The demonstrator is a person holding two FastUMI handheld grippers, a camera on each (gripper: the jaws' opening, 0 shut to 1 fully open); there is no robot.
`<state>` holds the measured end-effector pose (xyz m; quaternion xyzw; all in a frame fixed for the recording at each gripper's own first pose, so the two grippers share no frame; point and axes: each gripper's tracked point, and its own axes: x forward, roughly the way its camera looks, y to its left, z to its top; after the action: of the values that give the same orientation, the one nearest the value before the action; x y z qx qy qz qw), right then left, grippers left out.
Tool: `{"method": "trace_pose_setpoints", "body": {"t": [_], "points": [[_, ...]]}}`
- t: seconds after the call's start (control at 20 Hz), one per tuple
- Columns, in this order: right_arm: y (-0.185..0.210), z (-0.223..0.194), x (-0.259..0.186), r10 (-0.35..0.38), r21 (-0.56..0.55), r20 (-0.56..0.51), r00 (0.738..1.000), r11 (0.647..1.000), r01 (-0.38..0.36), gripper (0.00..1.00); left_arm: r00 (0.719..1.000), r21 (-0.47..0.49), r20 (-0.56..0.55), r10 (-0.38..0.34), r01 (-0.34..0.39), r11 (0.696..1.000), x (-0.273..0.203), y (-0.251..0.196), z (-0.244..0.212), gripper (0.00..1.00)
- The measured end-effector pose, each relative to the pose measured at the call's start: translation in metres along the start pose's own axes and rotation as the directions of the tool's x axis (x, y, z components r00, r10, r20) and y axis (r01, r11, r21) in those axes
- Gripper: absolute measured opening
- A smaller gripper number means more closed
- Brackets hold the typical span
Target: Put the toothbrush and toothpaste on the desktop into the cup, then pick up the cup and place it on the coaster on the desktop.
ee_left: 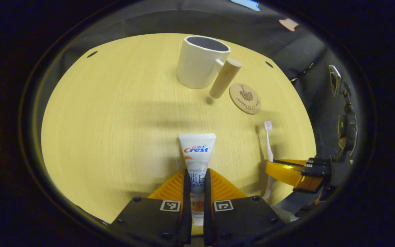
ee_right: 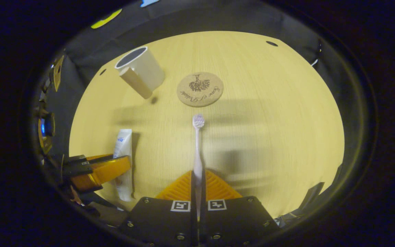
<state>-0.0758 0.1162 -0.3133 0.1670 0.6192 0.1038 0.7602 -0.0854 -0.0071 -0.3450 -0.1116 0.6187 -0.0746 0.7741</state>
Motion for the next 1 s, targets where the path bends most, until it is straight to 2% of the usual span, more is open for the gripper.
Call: {"method": "trace_pose_setpoints", "body": {"t": [0.3, 0.5, 0.65, 0.7, 0.75, 0.85, 1.0], "points": [[0.011, 0.035, -0.026, 0.086, 0.023, 0.180, 0.980, 0.996, -0.091, 0.04, 0.985, -0.039, 0.170, -0.033, 0.041, 0.998, -0.032, 0.001, 0.041, 0.21], [0.026, 0.060, -0.049, 0.177, 0.025, 0.310, 0.934, 0.981, -0.194, 0.04, 0.940, -0.043, 0.334, -0.063, 0.081, 0.996, -0.063, -0.003, 0.091, 0.21], [0.031, 0.078, -0.068, 0.210, 0.004, 0.397, 0.893, 0.973, -0.230, 0.04, 0.877, -0.031, 0.474, -0.077, 0.104, 0.994, -0.090, -0.006, 0.137, 0.21], [0.032, 0.082, -0.076, 0.221, -0.005, 0.421, 0.880, 0.970, -0.241, 0.07, 0.850, -0.022, 0.519, -0.085, 0.112, 0.993, -0.100, -0.006, 0.152, 0.20], [0.033, 0.087, -0.082, 0.234, -0.014, 0.443, 0.866, 0.967, -0.254, 0.04, 0.818, -0.011, 0.567, -0.095, 0.122, 0.992, -0.110, -0.006, 0.168, 0.21], [0.038, 0.096, -0.092, 0.256, -0.031, 0.475, 0.842, 0.961, -0.275, 0.04, 0.748, 0.006, 0.654, -0.114, 0.145, 0.989, -0.137, -0.006, 0.195, 0.21], [0.038, 0.100, -0.102, 0.267, -0.040, 0.501, 0.823, 0.957, -0.286, 0.04, 0.663, 0.016, 0.737, -0.133, 0.180, 0.984, -0.168, -0.006, 0.233, 0.20]]}}
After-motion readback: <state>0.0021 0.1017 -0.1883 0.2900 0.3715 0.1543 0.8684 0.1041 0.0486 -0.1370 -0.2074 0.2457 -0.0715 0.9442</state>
